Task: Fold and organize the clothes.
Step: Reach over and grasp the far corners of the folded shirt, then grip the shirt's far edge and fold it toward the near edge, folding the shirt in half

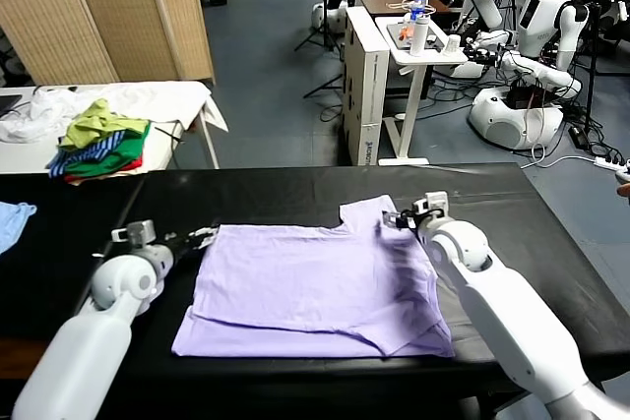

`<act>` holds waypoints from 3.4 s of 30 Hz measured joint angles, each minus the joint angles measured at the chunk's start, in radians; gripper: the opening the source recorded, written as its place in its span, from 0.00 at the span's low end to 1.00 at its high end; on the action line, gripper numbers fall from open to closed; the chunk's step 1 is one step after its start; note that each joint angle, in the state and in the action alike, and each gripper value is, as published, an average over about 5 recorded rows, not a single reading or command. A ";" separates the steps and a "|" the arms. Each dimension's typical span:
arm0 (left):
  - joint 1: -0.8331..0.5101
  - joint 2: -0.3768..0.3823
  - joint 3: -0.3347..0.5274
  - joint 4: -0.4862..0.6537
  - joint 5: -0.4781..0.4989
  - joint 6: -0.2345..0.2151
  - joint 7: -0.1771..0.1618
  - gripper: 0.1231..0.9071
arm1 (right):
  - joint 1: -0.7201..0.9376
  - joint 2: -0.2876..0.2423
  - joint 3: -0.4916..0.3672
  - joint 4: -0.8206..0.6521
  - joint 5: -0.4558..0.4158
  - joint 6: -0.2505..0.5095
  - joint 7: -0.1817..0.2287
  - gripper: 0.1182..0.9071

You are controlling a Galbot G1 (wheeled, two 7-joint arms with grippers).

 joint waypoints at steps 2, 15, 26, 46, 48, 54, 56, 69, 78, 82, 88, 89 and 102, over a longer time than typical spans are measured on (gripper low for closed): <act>-0.011 -0.001 0.007 0.010 0.000 0.000 0.000 1.00 | 0.001 0.005 0.000 -0.008 -0.002 -0.001 -0.002 0.99; -0.025 -0.009 0.043 0.002 0.014 0.005 0.012 0.54 | -0.008 0.014 0.002 -0.024 -0.014 -0.001 -0.024 0.39; -0.012 -0.007 0.051 -0.010 0.027 0.007 0.024 0.10 | -0.016 0.015 0.008 -0.013 -0.016 0.032 -0.043 0.06; 0.127 0.052 -0.059 -0.239 0.009 -0.002 0.006 0.04 | -0.170 -0.117 0.133 0.256 0.094 0.037 -0.070 0.03; 0.168 0.064 -0.081 -0.288 0.010 -0.004 0.006 0.03 | -0.194 -0.136 0.155 0.293 0.103 0.028 -0.072 0.03; 0.295 0.083 -0.150 -0.429 0.021 -0.015 0.012 0.03 | -0.272 -0.195 0.220 0.397 0.122 -0.004 -0.084 0.03; 0.338 0.082 -0.175 -0.469 0.027 -0.016 0.012 0.03 | -0.303 -0.217 0.242 0.434 0.126 -0.018 -0.088 0.03; 0.555 0.054 -0.304 -0.622 0.081 0.013 0.010 0.03 | -0.552 -0.330 0.366 0.615 0.131 -0.054 -0.085 0.03; 0.679 0.005 -0.355 -0.668 0.149 0.038 0.026 0.03 | -0.655 -0.363 0.402 0.677 0.121 -0.054 -0.084 0.03; 0.720 -0.013 -0.362 -0.669 0.183 0.038 0.039 0.03 | -0.696 -0.365 0.411 0.691 0.105 -0.054 -0.086 0.03; 0.759 -0.033 -0.359 -0.670 0.218 0.037 0.044 0.03 | -0.741 -0.356 0.415 0.699 0.091 -0.054 -0.088 0.03; 0.763 -0.036 -0.357 -0.670 0.222 0.037 0.045 0.03 | -0.747 -0.354 0.412 0.700 0.089 -0.054 -0.088 0.03; 0.773 -0.062 -0.340 -0.667 0.287 0.028 0.039 0.13 | -0.807 -0.336 0.437 0.748 0.085 -0.054 -0.110 0.31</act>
